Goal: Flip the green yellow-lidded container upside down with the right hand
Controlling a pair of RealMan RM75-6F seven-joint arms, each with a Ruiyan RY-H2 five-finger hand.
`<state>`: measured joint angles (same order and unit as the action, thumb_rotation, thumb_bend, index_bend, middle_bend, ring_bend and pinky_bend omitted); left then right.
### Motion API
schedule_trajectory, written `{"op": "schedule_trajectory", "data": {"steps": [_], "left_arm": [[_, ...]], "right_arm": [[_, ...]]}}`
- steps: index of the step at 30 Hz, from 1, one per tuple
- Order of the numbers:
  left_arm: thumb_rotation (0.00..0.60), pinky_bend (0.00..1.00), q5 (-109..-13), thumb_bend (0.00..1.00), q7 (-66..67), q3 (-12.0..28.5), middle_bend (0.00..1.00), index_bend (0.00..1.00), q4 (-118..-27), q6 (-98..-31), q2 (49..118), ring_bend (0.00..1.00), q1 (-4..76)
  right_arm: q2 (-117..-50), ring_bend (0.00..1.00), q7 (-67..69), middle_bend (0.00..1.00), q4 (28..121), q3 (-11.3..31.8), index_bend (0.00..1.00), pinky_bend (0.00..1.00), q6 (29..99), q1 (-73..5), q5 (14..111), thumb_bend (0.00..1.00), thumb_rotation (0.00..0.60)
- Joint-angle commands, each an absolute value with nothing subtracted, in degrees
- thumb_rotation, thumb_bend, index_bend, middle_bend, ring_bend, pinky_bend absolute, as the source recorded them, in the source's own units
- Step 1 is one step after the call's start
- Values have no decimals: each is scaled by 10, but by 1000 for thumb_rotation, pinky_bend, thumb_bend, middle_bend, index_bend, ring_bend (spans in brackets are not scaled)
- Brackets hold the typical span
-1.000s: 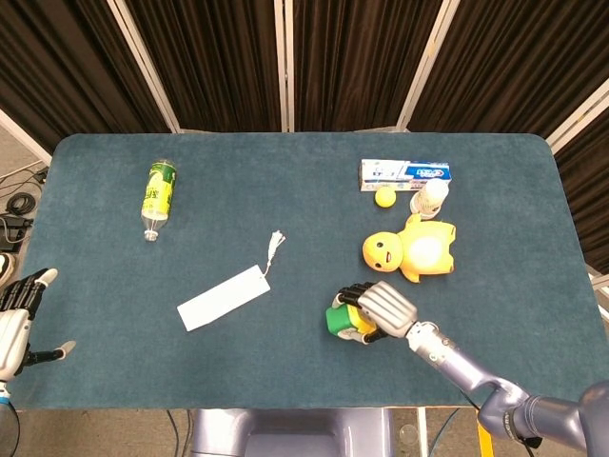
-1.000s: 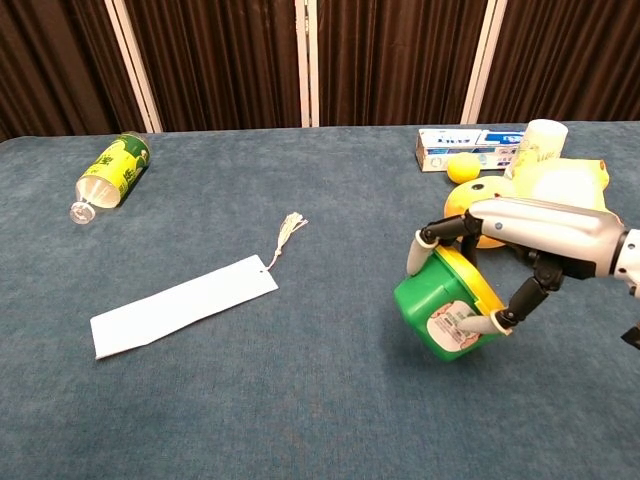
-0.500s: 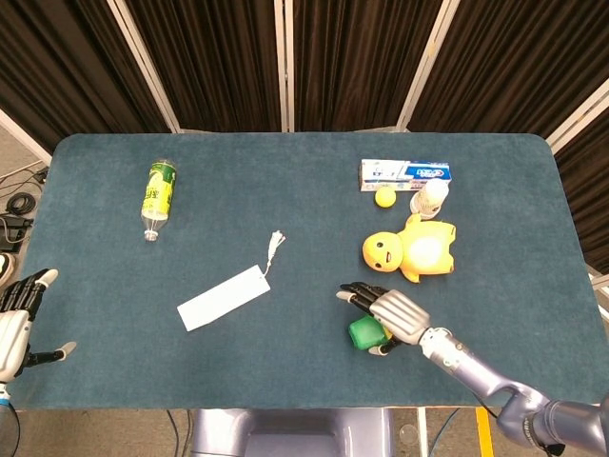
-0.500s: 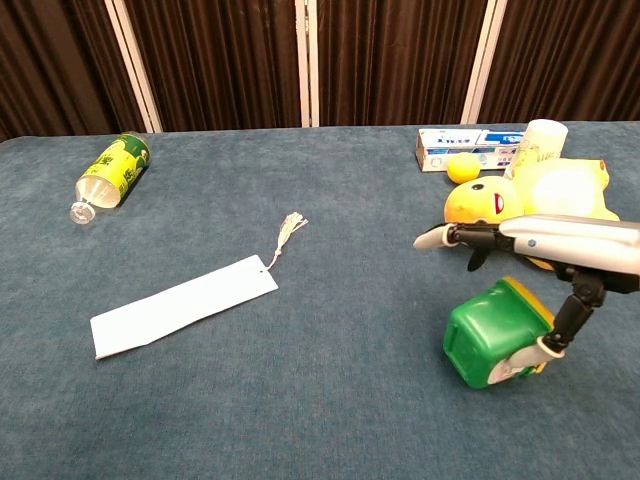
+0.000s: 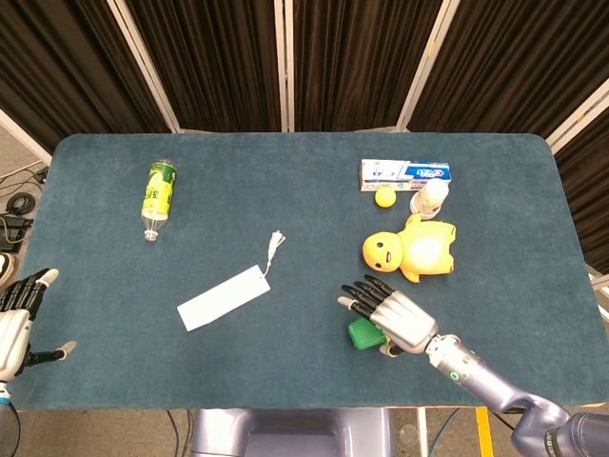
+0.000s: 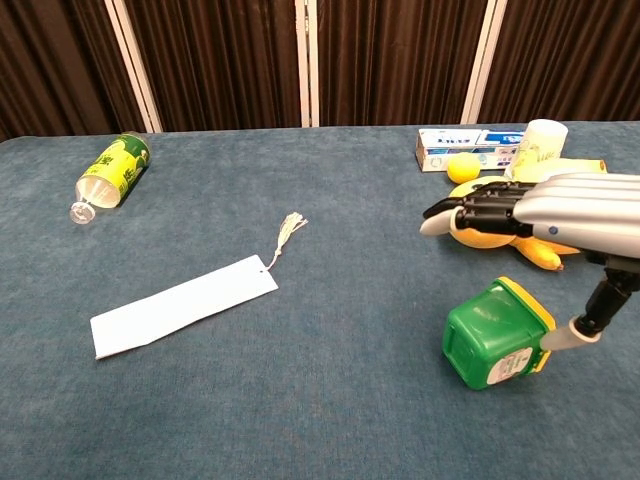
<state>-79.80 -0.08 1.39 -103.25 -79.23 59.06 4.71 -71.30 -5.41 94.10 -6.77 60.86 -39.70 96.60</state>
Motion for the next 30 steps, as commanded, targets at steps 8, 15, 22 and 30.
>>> {"op": "schedule_trajectory", "data": {"steps": [8,15,22,30], "left_arm": [[600,0,-796,0,-5,14,0,0,-1031,-790,589,0,48],[600,0,-793,0,-14,15,0,0,-1028,-789,587,0,48],[600,0,-789,0,-20,16,0,0,-1027,-784,585,0,49],[600,0,-787,0,-15,16,0,0,-1028,-784,587,0,49]], "right_arm": [[-746,0,-467,0,1073,-32,0,0,476,-426,805,0,600],[-788,0,-582,2,1061,-28,0,16,459,-449,689,0,600],[-822,61,-651,179,1048,-42,75,315,489,-463,641,18,600],[-838,405,-649,471,1000,-59,313,694,528,-458,721,367,600]]}}
